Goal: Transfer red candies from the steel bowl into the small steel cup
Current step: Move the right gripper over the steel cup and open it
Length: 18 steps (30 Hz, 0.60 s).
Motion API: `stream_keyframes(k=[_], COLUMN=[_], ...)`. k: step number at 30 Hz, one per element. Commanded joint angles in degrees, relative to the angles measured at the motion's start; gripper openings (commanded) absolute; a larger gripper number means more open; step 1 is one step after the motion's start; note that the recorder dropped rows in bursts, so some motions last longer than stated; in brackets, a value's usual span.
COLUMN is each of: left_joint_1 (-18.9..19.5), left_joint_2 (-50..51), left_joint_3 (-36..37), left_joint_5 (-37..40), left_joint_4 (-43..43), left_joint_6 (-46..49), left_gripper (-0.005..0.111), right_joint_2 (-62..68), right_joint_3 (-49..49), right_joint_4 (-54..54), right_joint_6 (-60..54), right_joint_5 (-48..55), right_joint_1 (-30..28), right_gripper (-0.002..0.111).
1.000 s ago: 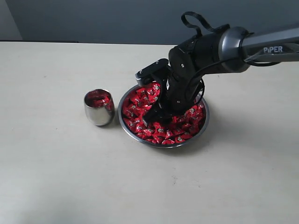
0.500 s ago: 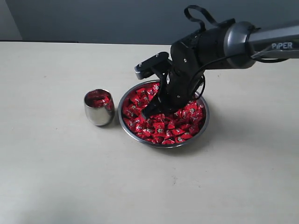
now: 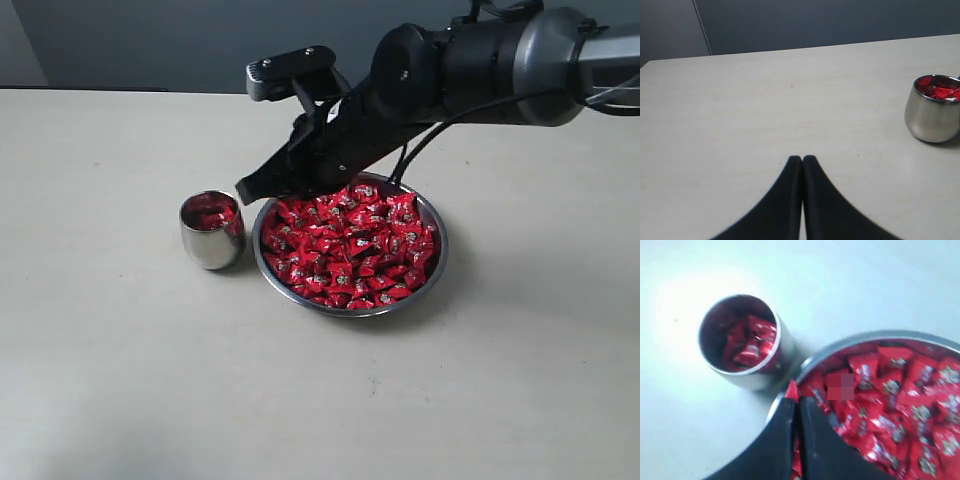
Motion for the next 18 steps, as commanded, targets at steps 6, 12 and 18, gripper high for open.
stream_keyframes(k=[6, 12, 18], left_joint_1=[-0.46, -0.46, -0.46], left_joint_2=[-0.27, -0.27, -0.27], left_joint_3=[-0.48, -0.48, -0.48], left_joint_5=[-0.31, -0.31, -0.31], left_joint_4=[0.11, 0.11, 0.11], left_joint_6=[-0.09, -0.09, -0.09], left_gripper=[0.0, 0.0, 0.0], right_joint_2=[7.96, 12.36, 13.61], right_joint_3=[-9.89, -14.42, -16.38], right_joint_4=[6.1, 8.77, 8.55], right_joint_6=[-5.69, -6.45, -7.14], right_joint_5=[-0.59, 1.67, 2.78], right_joint_1=[2.95, 2.95, 2.95], right_gripper=[0.001, 0.001, 0.021])
